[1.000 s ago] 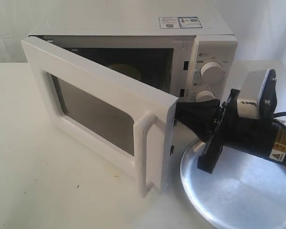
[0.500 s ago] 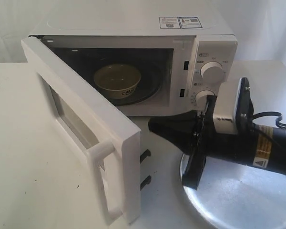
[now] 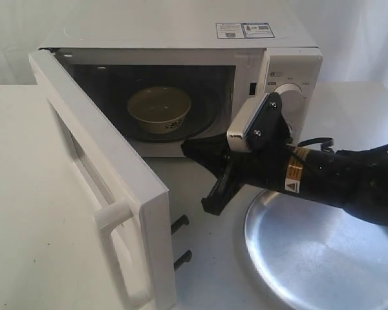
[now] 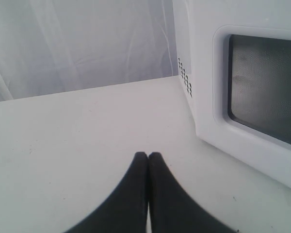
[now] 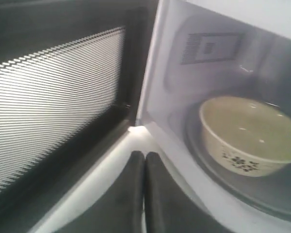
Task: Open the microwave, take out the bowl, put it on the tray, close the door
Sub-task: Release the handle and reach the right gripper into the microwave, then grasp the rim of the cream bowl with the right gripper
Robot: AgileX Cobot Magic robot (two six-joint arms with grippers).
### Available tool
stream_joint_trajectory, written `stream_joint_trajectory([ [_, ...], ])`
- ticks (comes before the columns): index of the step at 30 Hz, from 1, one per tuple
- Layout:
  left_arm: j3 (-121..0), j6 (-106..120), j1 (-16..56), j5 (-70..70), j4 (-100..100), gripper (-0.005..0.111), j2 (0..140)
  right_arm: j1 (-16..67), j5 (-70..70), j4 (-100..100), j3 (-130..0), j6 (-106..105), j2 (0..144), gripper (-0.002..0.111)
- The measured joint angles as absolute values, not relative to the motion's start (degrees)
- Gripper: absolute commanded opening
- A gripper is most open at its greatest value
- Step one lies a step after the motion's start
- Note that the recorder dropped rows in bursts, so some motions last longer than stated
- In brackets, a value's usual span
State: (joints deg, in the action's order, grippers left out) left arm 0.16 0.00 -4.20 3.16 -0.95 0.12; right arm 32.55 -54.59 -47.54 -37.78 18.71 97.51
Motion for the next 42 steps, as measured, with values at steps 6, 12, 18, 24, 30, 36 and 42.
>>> stream_joint_trajectory([
  [6, 0.16, 0.0, -4.2, 3.16, -0.95, 0.0, 0.12, 32.55, -49.77, -40.27, -40.99, 8.6, 98.84, 0.0],
  [12, 0.16, 0.0, -4.2, 3.16, -0.95, 0.0, 0.12, 32.55, -47.32, -36.13, -47.67, 1.4, 104.67, 0.022],
  [18, 0.16, 0.0, -4.2, 3.16, -0.95, 0.0, 0.12, 32.58, -45.01, -41.21, -54.17, 0.37, 110.28, 0.054],
  [24, 0.16, 0.0, -4.2, 3.16, -0.95, 0.0, 0.12, 34.55, -40.03, -45.62, -59.52, 0.0, 112.67, 0.054],
  [30, 0.16, 0.0, -4.2, 3.16, -0.95, 0.0, 0.12, 37.62, -33.3, -48.3, -65.5, -0.75, 115.42, 0.054],
  [36, 0.16, 0.0, -4.2, 3.16, -0.95, 0.0, 0.12, 39.24, -26.48, -51.39, -70.58, -0.87, 116.72, 0.049],
  [42, 0.16, 0.0, -4.2, 3.16, -0.95, 0.0, 0.12, 39.5, -23.14, -52.18, -74.45, -1.08, 118.95, 0.049],
])
